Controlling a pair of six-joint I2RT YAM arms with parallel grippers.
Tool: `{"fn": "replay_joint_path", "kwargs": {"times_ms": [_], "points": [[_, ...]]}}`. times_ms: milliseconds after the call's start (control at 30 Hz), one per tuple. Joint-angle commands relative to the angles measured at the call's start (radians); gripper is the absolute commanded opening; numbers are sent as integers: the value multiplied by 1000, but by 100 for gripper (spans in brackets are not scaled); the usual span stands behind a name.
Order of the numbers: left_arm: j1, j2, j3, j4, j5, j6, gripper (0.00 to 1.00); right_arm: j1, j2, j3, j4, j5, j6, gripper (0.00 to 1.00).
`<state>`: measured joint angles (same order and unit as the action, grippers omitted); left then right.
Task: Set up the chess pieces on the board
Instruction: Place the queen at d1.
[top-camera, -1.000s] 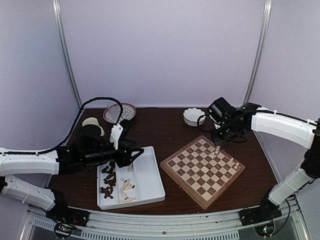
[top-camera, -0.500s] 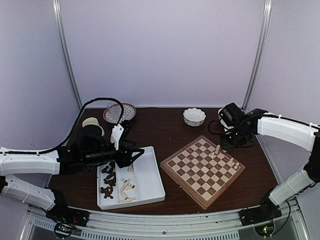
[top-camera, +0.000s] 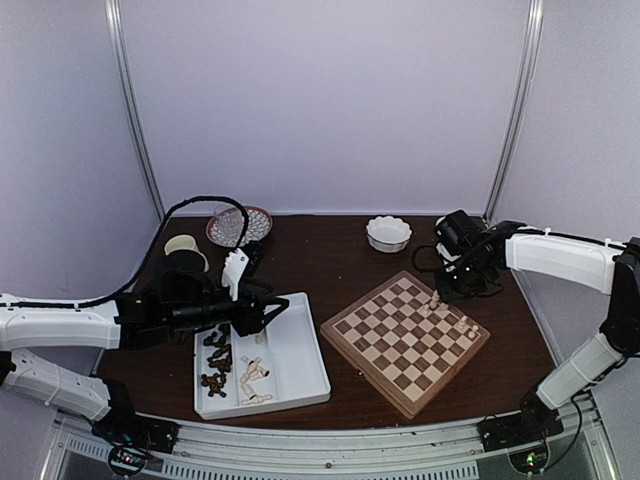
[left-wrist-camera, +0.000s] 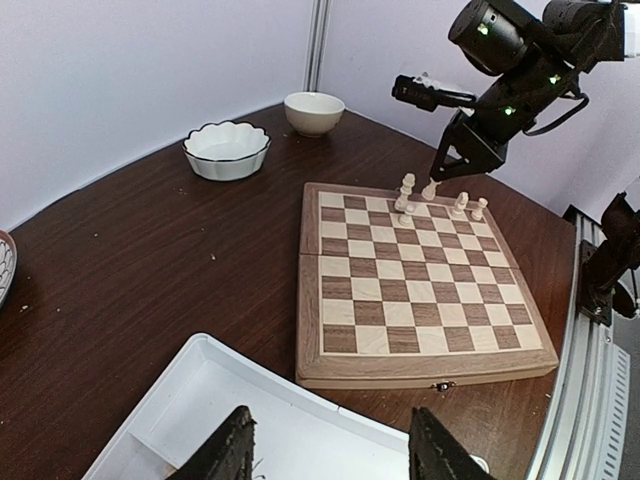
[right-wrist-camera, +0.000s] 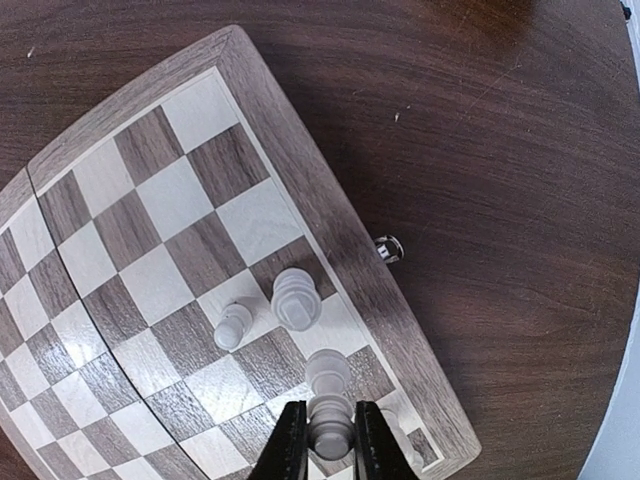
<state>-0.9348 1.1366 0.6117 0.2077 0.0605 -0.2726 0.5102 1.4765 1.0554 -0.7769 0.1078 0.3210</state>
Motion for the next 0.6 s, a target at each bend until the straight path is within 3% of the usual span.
{"fn": "replay_joint_path", "kwargs": {"times_ms": [0,567], "points": [[2,9,23,16,7,-10,52,-14,15,-5,28,2,9,10],[4,-12,22,6,-1,-1,53,-22,100,17,35,2,9,10]]}}
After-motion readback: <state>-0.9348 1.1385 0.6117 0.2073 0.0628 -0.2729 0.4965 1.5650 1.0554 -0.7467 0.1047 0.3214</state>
